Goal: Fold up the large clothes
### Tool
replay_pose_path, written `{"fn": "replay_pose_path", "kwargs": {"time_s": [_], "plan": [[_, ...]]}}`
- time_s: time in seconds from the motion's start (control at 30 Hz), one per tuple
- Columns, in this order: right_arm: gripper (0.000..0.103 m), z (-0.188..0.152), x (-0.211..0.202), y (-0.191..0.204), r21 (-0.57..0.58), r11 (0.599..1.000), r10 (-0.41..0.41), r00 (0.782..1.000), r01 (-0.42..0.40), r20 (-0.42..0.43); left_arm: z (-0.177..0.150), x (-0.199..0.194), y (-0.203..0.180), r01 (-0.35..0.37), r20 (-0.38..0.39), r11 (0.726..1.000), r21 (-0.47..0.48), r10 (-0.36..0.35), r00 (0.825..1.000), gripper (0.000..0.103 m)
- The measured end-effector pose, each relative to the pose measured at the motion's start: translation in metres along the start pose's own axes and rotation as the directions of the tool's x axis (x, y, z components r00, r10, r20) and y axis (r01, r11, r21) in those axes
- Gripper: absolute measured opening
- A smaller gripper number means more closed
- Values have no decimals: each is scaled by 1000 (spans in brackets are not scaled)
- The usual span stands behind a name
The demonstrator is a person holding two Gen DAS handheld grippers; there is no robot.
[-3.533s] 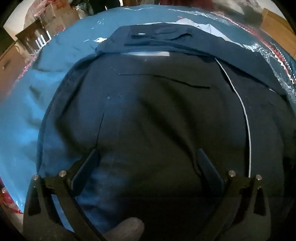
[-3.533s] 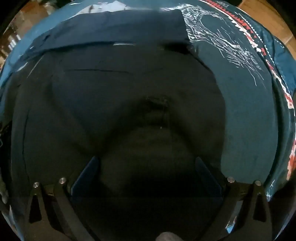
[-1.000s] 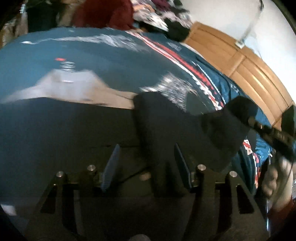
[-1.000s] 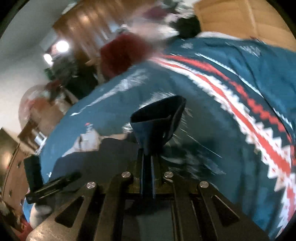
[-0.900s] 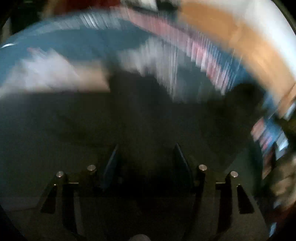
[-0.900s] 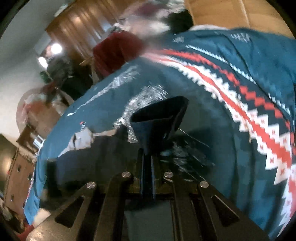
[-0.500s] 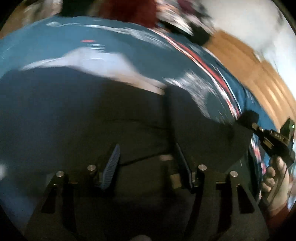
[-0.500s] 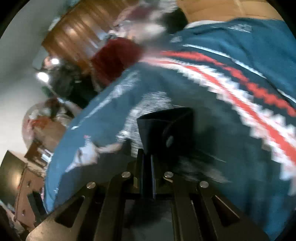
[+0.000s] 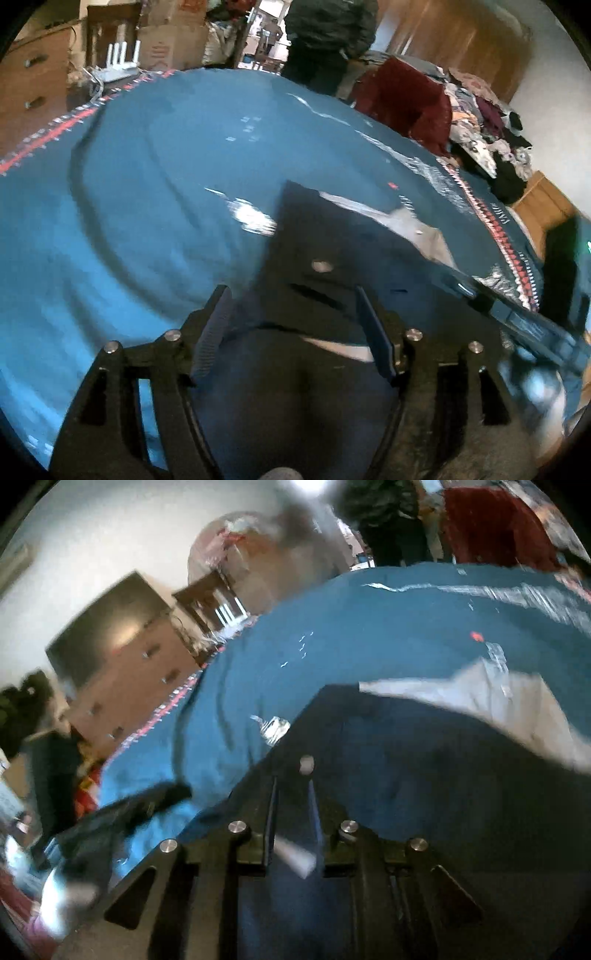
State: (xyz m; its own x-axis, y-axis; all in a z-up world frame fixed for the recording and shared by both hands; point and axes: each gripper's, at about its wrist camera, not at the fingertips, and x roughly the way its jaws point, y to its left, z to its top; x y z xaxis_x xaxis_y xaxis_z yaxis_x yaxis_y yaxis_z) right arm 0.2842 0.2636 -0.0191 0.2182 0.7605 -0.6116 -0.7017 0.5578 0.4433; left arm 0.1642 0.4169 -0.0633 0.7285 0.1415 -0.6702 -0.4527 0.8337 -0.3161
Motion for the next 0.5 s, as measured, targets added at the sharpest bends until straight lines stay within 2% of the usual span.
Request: {"fn": "replay_pose_path", "kwargs": {"time_s": [0.07,0.13,0.2,0.27,0.33,0.4,0.43,0.47,0.5], "plan": [[28,-25,-27,-24,34,998,-46,999,46,9,-8,14,14,-18,-41,1000,8,18,999,70],[28,-51,-51,-56,74,989,-126,992,125,-2,-15,25,19,-20,-78,1000,16,22,997,70],[30,-74,-80,-104,158,962,-220,975,221,-26,-19,32,21,-7,-111,1000,22,10,994,70],[32,-90,-101,-143,243,928,-280,959,284,-51,-15,39,16,37,-127,998,40,-32,991,68],[32,-106,-118,-176,317,889,-325,943,331,-73,-9,45,-4,91,-129,992,89,-79,989,69],[21,-118,-125,-201,361,860,-353,931,361,-90,-4,57,-37,147,-135,976,160,-126,983,71],[12,-122,-126,-212,382,855,-344,935,352,-92,-2,66,-46,159,-138,970,183,-135,981,74],[3,-124,-123,-220,404,844,-342,934,353,-103,0,79,-55,149,-160,969,196,-118,980,78],[2,-124,-124,-222,413,837,-347,932,358,-105,2,101,-65,92,-231,972,215,-41,972,78]]}}
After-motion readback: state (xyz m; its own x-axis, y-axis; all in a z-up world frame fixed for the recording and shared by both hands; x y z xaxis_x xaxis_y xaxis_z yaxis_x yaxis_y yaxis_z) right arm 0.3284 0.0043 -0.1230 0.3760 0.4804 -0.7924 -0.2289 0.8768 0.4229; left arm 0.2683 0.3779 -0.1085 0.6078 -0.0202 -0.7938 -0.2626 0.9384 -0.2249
